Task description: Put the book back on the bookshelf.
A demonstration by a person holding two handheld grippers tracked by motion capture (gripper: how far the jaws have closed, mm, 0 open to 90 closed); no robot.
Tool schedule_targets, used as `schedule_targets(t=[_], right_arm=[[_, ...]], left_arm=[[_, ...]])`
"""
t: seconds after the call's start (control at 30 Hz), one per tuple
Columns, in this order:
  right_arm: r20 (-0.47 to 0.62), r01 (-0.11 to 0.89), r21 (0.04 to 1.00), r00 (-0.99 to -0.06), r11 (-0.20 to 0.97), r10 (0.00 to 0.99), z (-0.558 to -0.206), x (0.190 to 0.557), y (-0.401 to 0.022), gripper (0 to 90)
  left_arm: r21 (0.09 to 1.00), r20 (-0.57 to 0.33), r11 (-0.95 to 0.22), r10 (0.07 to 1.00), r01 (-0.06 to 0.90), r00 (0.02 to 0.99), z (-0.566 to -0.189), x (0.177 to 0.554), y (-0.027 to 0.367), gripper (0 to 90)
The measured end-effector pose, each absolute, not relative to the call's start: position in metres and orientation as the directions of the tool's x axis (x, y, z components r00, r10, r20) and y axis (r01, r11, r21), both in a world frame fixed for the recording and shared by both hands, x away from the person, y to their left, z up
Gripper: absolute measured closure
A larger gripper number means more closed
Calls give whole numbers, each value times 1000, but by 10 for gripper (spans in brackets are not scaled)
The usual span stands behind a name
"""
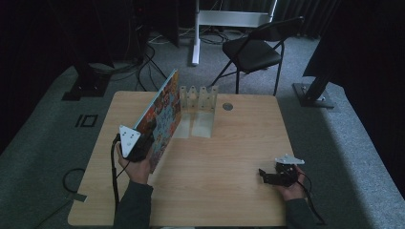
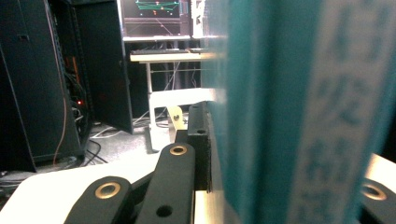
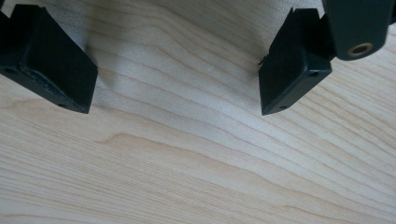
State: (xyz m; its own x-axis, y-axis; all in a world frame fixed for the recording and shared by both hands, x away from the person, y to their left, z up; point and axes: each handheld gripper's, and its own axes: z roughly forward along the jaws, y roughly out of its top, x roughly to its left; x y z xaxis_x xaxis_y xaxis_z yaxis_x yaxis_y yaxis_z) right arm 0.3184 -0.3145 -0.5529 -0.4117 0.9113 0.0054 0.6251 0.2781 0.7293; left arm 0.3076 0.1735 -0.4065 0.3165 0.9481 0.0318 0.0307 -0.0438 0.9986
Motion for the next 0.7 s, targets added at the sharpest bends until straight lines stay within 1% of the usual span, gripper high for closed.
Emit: schedule_targets(t=[0.7], right_arm=[[5, 625, 729, -412, 278, 911, -553, 318, -315, 115]], left_arm=[[998, 55, -65, 959, 27, 277, -407, 317, 163, 809]])
